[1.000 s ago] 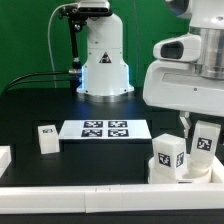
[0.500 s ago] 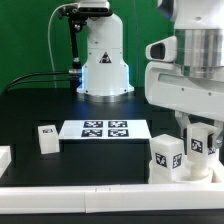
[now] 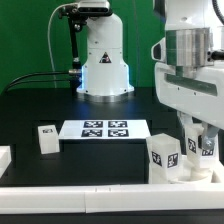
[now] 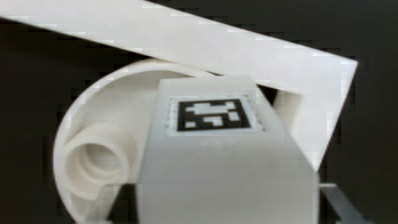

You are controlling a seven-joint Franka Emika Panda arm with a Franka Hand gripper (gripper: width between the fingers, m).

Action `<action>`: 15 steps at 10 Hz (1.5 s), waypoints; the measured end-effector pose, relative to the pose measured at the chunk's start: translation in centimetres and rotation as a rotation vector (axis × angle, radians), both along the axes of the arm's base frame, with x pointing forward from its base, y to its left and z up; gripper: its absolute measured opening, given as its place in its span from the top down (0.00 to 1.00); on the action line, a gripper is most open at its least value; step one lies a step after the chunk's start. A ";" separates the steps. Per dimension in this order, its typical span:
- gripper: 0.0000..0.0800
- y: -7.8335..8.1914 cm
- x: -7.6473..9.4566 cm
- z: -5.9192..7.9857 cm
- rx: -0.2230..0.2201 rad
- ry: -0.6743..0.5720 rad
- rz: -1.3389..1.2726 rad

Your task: Assemble stool

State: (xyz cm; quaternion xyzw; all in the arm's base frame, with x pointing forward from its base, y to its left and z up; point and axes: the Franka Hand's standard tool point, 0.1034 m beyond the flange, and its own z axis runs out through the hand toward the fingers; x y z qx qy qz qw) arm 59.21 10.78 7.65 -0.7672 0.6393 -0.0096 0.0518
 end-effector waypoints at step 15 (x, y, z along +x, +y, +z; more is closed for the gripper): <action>0.19 -0.6 1.1 3.1 0.076 -0.120 0.175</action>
Offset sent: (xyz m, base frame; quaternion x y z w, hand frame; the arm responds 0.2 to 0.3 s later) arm 0.0163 -0.0070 0.0030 0.1401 -0.0550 0.3729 0.9156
